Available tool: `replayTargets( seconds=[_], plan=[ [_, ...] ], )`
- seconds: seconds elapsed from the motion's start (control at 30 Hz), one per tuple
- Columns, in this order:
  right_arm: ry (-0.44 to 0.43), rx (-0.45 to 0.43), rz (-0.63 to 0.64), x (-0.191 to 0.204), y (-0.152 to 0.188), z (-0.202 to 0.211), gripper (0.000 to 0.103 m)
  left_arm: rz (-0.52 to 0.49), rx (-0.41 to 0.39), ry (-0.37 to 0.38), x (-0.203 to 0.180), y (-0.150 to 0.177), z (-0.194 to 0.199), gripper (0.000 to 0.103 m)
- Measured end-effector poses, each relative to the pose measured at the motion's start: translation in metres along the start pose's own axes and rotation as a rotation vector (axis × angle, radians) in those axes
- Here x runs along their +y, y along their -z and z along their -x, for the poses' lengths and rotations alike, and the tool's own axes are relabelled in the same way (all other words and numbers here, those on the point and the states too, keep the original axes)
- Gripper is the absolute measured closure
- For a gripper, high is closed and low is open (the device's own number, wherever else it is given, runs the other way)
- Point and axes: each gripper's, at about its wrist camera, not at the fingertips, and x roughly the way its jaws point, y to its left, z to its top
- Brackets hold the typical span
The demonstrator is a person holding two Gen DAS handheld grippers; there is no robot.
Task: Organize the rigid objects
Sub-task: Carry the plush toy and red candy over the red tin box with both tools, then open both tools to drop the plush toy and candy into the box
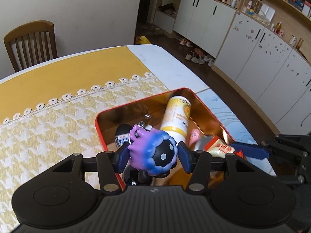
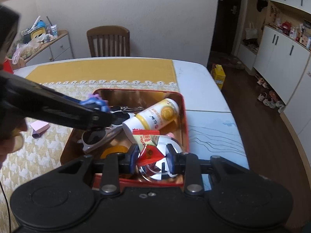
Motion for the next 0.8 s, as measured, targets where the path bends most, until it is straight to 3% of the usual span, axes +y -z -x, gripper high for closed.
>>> replayTargets(
  seconds=[0.43,0.8],
  plan=[
    [-0.033,0.044,0.073,0.008,-0.01,-0.031,0.074,0.096,0.039,-0.024,0.012,-0.01,-0.034,0.051],
    [-0.025,0.074,0.074,0.005,-0.007,-0.04,0.071,0.068,0.036,-0.062,0.003,-0.017,-0.042,0.051]
  ],
)
